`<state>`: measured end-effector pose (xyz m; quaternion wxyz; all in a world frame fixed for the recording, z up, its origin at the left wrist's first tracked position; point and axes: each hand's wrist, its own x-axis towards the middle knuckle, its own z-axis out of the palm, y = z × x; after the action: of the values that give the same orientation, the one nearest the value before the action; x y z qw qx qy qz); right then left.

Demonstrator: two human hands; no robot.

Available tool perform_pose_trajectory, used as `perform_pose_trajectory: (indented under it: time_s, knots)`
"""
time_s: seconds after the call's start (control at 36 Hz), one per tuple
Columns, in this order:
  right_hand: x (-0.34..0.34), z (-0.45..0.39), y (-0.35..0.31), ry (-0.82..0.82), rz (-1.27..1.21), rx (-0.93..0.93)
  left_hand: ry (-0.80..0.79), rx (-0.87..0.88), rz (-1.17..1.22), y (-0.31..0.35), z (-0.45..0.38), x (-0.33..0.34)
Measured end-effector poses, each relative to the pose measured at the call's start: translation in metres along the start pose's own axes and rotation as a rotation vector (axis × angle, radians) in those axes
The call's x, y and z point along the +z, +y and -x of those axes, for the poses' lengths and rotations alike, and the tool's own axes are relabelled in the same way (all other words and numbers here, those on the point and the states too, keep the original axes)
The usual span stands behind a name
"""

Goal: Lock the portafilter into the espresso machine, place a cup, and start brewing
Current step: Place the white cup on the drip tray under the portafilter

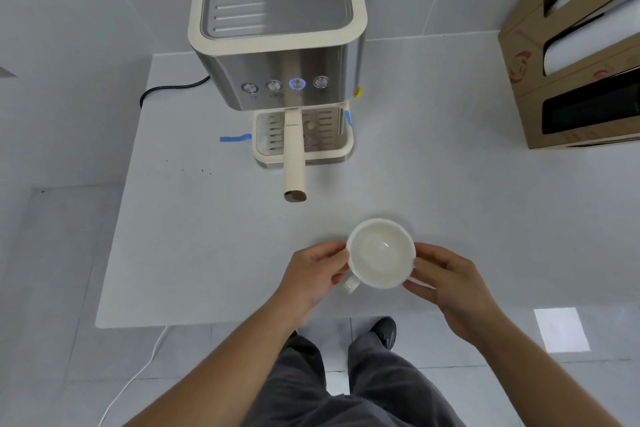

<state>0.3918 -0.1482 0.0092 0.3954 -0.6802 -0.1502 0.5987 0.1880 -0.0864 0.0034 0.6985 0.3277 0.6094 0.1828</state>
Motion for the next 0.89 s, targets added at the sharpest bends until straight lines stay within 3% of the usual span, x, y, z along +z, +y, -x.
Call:
perform_pose_trajectory:
  time_s: [0.33, 0.89]
  knots:
    - [0.001, -0.003, -0.005, -0.017, 0.013, -0.026, -0.018, 0.018, -0.018, -0.001, 0.004, 0.001]
    - [0.054, -0.045, -0.062, -0.131, 0.091, -0.105, 0.095, 0.129, 0.312, 0.019, -0.008, -0.032]
